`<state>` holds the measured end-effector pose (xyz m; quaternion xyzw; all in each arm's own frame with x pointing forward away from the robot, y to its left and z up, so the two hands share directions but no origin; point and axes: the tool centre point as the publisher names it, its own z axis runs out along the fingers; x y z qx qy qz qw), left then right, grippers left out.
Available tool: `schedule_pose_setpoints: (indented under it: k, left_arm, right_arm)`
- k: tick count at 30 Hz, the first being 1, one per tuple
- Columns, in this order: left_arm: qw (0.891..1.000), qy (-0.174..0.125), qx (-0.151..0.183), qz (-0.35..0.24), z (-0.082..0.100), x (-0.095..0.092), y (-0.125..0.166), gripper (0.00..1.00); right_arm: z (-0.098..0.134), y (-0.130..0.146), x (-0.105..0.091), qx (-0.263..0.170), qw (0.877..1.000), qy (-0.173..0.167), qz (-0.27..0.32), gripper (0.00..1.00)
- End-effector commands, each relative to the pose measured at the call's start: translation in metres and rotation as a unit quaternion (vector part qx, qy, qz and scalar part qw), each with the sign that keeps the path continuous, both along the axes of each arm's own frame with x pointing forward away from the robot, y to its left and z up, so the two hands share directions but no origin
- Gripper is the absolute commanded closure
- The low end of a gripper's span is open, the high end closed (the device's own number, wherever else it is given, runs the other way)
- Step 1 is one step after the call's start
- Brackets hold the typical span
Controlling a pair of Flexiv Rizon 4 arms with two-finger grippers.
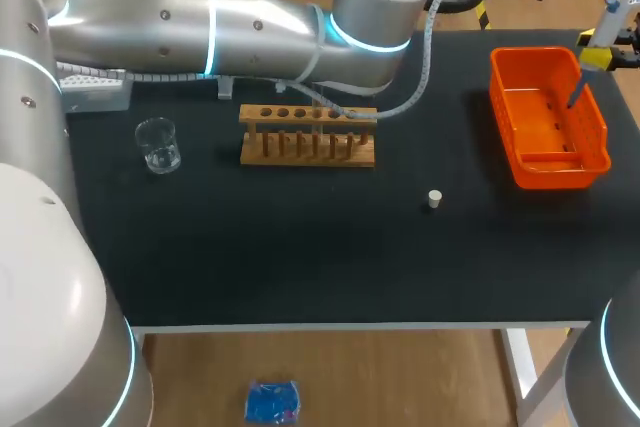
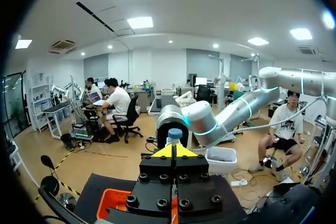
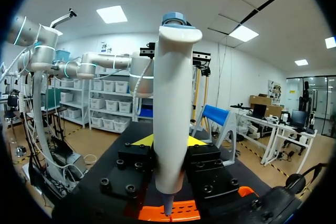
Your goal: Invert the test tube, pick up the pipette, mount the tip to pipette, aspirate from beaker and dispense into the tube, eject the tip, return the pipette, and cap with the stopper.
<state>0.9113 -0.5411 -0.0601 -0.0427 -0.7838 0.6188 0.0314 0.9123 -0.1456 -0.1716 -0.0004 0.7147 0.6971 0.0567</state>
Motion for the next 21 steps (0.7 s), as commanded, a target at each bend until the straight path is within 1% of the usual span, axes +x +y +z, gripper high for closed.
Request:
schedule_pose_setpoints:
  k: [1, 2, 3, 4, 6, 11, 16, 18, 19, 21]
  left_arm:
    - [1.000, 0.000, 0.013, 0.001, 0.005, -0.004, 0.016, 1.00]
    - [1.000, -0.001, 0.012, 0.004, 0.005, -0.005, 0.018, 0.77]
    - [1.000, 0.000, 0.011, 0.006, 0.004, -0.006, 0.021, 0.13]
    - [1.000, 0.000, 0.011, 0.007, 0.004, -0.007, 0.024, 0.00]
    - [1.000, -0.001, 0.010, 0.006, 0.002, -0.011, 0.029, 0.00]
    - [1.000, -0.017, 0.001, -0.005, -0.005, -0.019, 0.046, 0.00]
    - [1.000, -0.017, -0.005, 0.009, -0.024, -0.029, 0.070, 0.00]
    - [1.000, -0.008, -0.005, 0.023, -0.033, -0.035, 0.079, 0.00]
    - [0.999, -0.009, -0.012, 0.028, -0.037, -0.037, 0.083, 0.00]
    - [0.999, -0.009, -0.012, 0.028, -0.037, -0.037, 0.083, 0.00]
  right_arm:
    - [0.001, 0.000, 0.000, -0.001, 1.000, 0.000, 0.001, 1.00]
    - [0.001, 0.000, 0.000, -0.001, 1.000, 0.000, 0.001, 1.00]
    - [0.001, 0.000, 0.000, -0.001, 1.000, 0.000, 0.001, 1.00]
    - [0.001, 0.000, 0.000, -0.001, 1.000, 0.000, 0.001, 1.00]
    - [0.001, 0.000, 0.000, -0.001, 1.000, 0.000, 0.001, 1.00]
    - [0.001, 0.000, 0.000, -0.001, 1.000, 0.000, 0.001, 1.00]
    - [0.001, 0.000, 0.000, -0.001, 1.000, 0.000, 0.001, 1.00]
    - [0.001, 0.000, 0.000, -0.001, 1.000, 0.000, 0.001, 1.00]
    - [0.001, 0.000, 0.000, -0.001, 1.000, 0.000, 0.001, 1.00]
    - [0.001, 0.000, 0.000, -0.001, 1.000, 0.000, 0.001, 1.00]
